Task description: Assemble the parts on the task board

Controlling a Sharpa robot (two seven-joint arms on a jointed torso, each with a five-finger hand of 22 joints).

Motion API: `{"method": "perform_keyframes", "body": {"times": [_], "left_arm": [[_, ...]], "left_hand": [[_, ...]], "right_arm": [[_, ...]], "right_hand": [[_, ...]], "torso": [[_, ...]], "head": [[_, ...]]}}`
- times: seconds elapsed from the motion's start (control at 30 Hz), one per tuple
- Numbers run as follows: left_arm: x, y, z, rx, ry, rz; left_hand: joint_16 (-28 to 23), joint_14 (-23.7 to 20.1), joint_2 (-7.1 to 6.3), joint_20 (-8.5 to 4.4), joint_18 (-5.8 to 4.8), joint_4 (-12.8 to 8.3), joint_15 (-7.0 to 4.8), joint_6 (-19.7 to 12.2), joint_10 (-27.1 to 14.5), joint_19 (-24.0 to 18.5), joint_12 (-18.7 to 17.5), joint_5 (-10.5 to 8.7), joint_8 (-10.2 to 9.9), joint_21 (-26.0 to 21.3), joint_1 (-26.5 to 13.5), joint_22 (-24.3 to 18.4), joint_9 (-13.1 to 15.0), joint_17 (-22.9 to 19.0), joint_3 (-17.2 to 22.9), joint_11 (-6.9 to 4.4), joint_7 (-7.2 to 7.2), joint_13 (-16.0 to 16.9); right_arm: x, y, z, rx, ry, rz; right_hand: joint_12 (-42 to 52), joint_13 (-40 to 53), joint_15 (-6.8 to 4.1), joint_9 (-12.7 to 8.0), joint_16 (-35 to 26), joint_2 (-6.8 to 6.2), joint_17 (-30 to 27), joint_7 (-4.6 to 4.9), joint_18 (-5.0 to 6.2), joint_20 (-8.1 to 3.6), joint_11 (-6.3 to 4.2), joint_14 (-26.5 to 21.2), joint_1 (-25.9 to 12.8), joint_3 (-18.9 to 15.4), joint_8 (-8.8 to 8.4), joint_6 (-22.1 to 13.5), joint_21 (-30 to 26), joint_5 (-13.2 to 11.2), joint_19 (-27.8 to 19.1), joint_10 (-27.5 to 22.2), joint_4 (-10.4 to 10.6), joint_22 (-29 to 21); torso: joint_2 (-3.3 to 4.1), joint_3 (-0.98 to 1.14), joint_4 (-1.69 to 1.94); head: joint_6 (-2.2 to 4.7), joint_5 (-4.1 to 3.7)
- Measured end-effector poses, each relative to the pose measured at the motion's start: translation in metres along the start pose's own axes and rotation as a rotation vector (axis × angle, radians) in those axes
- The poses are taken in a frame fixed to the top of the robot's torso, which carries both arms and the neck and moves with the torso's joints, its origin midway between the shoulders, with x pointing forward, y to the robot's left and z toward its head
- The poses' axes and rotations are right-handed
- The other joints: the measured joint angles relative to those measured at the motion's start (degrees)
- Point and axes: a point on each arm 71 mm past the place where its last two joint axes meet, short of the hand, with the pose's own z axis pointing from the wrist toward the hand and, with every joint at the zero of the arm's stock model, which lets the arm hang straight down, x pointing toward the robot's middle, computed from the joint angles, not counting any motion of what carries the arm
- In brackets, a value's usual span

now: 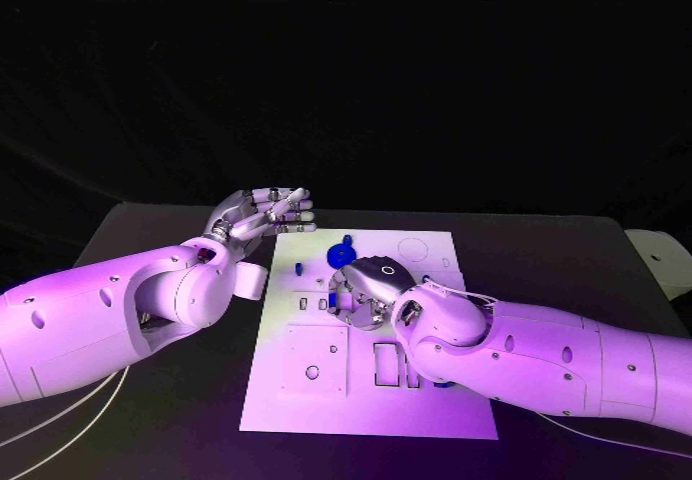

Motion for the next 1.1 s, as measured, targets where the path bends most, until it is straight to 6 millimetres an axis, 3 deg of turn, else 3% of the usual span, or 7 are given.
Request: {"method": "perform_keyframes", "body": {"times": [0.27, 0.67, 0.8, 0.87, 0.97, 1.07, 1.1], "left_arm": [[0.0, 0.0, 0.0, 0.0, 0.0, 0.0], [0.0, 0.0, 0.0, -0.002, 0.0, 0.0], [-0.001, 0.0, 0.0, -0.004, -0.001, 0.002], [-0.002, 0.001, 0.0, -0.007, -0.002, 0.007], [-0.005, 0.002, 0.001, -0.02, -0.003, 0.028], [-0.01, 0.004, 0.001, -0.047, 0.003, 0.069], [-0.012, 0.006, 0.002, -0.058, 0.008, 0.087]], "left_hand": [[-0.23, 0.0, 0.0, 0.0, 0.0, 0.0, 0.0, 0.0, 0.0, 0.0, 0.0, 0.0, 0.0, 0.01, 0.0, -0.03, -0.02, 0.03, 0.0, 0.0, 0.0, 0.0], [-0.45, 0.0, -0.23, 0.0, 0.0, 0.0, 0.0, 0.0, 0.0, 0.0, 0.0, 0.0, 0.0, 0.01, 0.23, -0.08, -0.05, 0.06, 0.0, 0.0, 0.0, 0.0], [-0.45, 0.0, -0.23, 0.0, 0.0, 0.0, 0.0, 0.0, 0.0, 0.0, 0.0, 0.0, 0.0, 0.01, 0.23, -0.08, -0.05, 0.06, 0.0, 0.0, 0.0, 0.0], [-0.82, -0.27, -0.23, 0.02, 0.0, 0.0, 0.21, 0.0, 0.0, -0.02, 0.0, 0.0, 0.0, -0.22, 0.23, -0.12, -0.05, 0.06, 0.0, 0.0, 0.0, 0.0], [-2.34, -2.0, -0.58, 0.98, -0.01, 0.24, 0.66, 0.0, -0.31, -1.87, 0.0, 0.0, 0.0, -1.82, -0.12, -0.45, -0.05, -0.07, -0.91, 0.31, 0.0, 0.0], [-2.12, -0.44, -1.19, 1.11, -0.01, 0.28, 0.26, 0.0, 0.57, -2.18, 0.0, 0.0, 0.0, -2.03, -1.11, -0.36, -0.02, 0.33, -2.21, 0.08, 0.0, 0.03], [-1.11, 1.44, -1.15, 0.51, -0.01, 0.09, -0.29, 0.39, 1.83, -1.22, 0.45, 0.0, 0.0, -1.56, -1.16, -0.08, 0.05, 0.93, -2.5, -0.32, -0.1, 0.18]], "right_arm": [[0.0, 0.0, 0.0, 0.0, 0.0, 0.002], [0.0, -0.002, -0.003, 0.005, -0.013, 0.009], [-0.004, -0.003, -0.009, 0.002, -0.036, 0.021], [-0.007, -0.004, -0.013, -0.001, -0.055, 0.029], [-0.016, -0.008, -0.021, -0.012, -0.099, 0.042], [-0.031, -0.013, -0.029, -0.038, -0.155, 0.058], [-0.036, -0.015, -0.032, -0.044, -0.171, 0.065]], "right_hand": [[-1.59, 0.0, 0.62, -1.02, -0.21, -0.6, -0.01, 0.44, 0.0, 0.83, 0.73, -0.19, -0.6, -2.24, -1.04, -1.25, 0.0, -4.38, 0.0, -0.53, 1.76, 0.0], [-3.37, -0.01, 1.24, -2.32, -0.22, -0.85, -0.01, 1.08, 0.0, 1.23, 1.42, 0.0, -0.24, -6.63, -2.41, -3.12, 0.0, -5.27, 0.0, -1.86, 4.36, -0.01], [-3.75, -0.01, 1.24, -2.73, -0.44, -0.37, -0.01, 1.44, 0.0, 1.23, 1.73, 0.0, 0.24, -8.95, -2.75, -3.48, 0.0, -5.27, 0.0, -2.16, 4.89, -0.02], [-4.18, -0.01, 1.84, -3.31, -0.44, -0.08, -0.02, 1.73, 0.0, 1.86, 2.03, -0.01, 1.01, -11.86, -3.73, -4.83, 0.0, -5.27, -0.01, -2.47, 4.99, -0.02], [-3.35, 0.01, 2.37, -4.43, -0.2, 1.22, -0.02, 2.57, 0.0, 2.26, 2.53, -0.08, 3.12, -16.93, -5.32, -6.45, 0.0, -2.09, 0.0, -1.98, 5.06, -0.02], [-3.3, 0.04, 2.38, -5.04, -0.17, 2.6, -0.02, 2.83, 0.0, 2.26, 2.59, -0.09, 5.05, -17.8, -5.87, -6.71, 0.0, -0.77, 0.0, -1.91, 4.97, -0.02], [-3.3, 0.04, 2.37, -5.08, -0.17, 3.1, -0.02, 2.56, 0.0, 2.26, 2.59, -0.09, 5.55, -17.8, -5.87, -6.35, 0.0, -0.35, 0.0, -1.91, 4.97, -0.02]], "torso": [[0.0, 0.0, 0.02], [-0.01, 0.02, 0.02], [-0.01, 0.03, 0.05], [-0.03, 0.04, 0.05], [-0.14, 0.07, 0.02], [-0.31, 0.15, -0.14], [-0.41, 0.22, -0.23]], "head": [[-0.05, 0.0], [-0.02, -0.12], [0.04, -0.16], [0.05, -0.16], [0.03, -0.16], [0.11, 0.03], [0.1, 0.14]]}}
